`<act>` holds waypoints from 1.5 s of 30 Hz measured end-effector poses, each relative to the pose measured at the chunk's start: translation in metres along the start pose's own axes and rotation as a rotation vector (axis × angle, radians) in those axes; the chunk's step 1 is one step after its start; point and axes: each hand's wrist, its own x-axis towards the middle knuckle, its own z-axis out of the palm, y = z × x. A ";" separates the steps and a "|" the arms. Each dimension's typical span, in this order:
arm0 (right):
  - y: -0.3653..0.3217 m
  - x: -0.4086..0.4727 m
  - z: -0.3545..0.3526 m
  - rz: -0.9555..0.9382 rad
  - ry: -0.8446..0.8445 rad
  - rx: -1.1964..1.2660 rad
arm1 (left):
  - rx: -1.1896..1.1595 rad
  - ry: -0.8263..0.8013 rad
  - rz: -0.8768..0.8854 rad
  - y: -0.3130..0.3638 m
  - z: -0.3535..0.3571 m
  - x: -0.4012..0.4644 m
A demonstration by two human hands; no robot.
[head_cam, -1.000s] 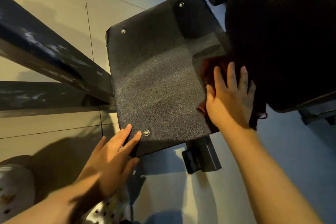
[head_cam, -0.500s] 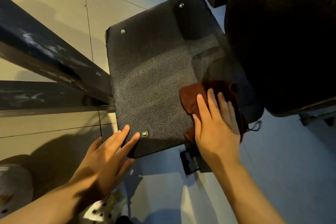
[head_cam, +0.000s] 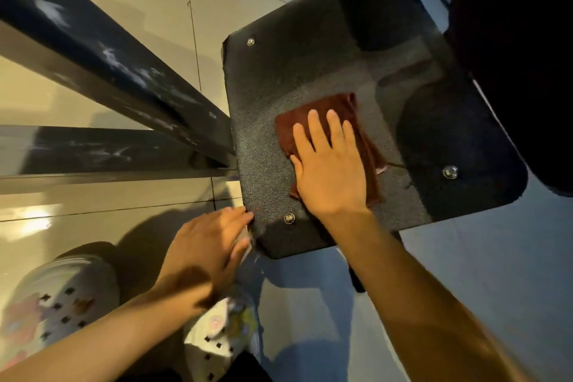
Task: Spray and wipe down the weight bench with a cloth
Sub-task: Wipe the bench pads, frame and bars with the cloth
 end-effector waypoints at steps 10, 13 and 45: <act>-0.057 -0.056 0.030 -0.250 0.015 0.189 | -0.214 0.096 -0.248 0.001 -0.009 0.005; -0.021 -0.022 0.020 -0.124 0.080 0.090 | -0.225 0.031 -0.170 0.002 -0.007 0.003; 0.072 0.018 -0.022 0.374 0.184 0.078 | 0.084 -0.077 0.050 0.021 0.015 0.017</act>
